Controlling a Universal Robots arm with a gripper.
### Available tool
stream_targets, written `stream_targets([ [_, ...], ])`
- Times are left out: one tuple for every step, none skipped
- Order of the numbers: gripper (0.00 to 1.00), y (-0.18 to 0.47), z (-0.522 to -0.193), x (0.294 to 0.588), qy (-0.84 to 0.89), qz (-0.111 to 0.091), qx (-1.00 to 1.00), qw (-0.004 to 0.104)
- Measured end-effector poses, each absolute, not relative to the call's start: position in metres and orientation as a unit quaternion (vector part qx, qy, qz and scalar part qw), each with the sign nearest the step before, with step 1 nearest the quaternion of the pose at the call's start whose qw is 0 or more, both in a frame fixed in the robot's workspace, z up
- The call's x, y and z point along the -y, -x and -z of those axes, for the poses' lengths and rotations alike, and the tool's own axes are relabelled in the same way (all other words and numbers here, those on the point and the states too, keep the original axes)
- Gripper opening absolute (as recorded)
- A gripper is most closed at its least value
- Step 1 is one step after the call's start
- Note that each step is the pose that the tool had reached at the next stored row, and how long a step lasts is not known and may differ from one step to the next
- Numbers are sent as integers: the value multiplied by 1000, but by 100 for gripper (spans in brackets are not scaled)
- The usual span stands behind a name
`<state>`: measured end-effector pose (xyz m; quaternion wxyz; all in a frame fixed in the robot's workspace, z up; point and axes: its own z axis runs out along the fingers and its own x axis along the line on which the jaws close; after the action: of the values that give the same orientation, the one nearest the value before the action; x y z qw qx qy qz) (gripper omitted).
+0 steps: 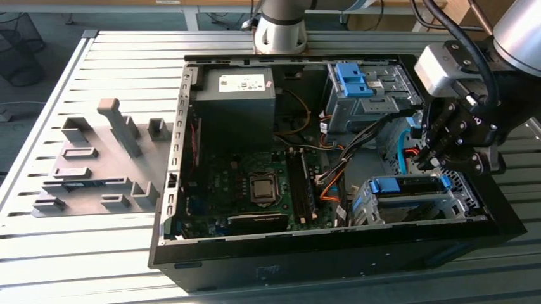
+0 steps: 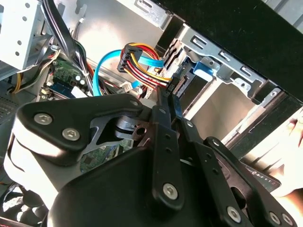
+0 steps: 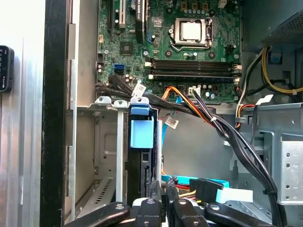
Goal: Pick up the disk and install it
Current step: 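Insert the first disk wire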
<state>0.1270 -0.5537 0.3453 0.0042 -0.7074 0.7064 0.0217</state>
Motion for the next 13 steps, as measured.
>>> stream_targets([
  [16,-127,-345,554,707,-22,-706,4],
  [16,-127,-345,554,707,-22,-706,4],
  [16,-127,-345,554,707,-22,-706,4],
  [16,-127,-345,554,707,-22,-706,4],
  [16,-127,-345,555,707,-22,-706,4],
  [16,-127,-344,555,707,-22,-706,4],
  [16,-127,-344,556,707,-22,-706,4],
  [16,-127,-344,556,707,-22,-706,4],
  [16,-127,-343,557,707,-22,-706,5],
  [16,-127,-342,557,707,-21,-706,5],
  [16,-127,-341,557,707,-21,-706,5],
  [16,-127,-340,557,707,-21,-707,5],
  [16,-127,-340,557,707,-20,-707,5],
])
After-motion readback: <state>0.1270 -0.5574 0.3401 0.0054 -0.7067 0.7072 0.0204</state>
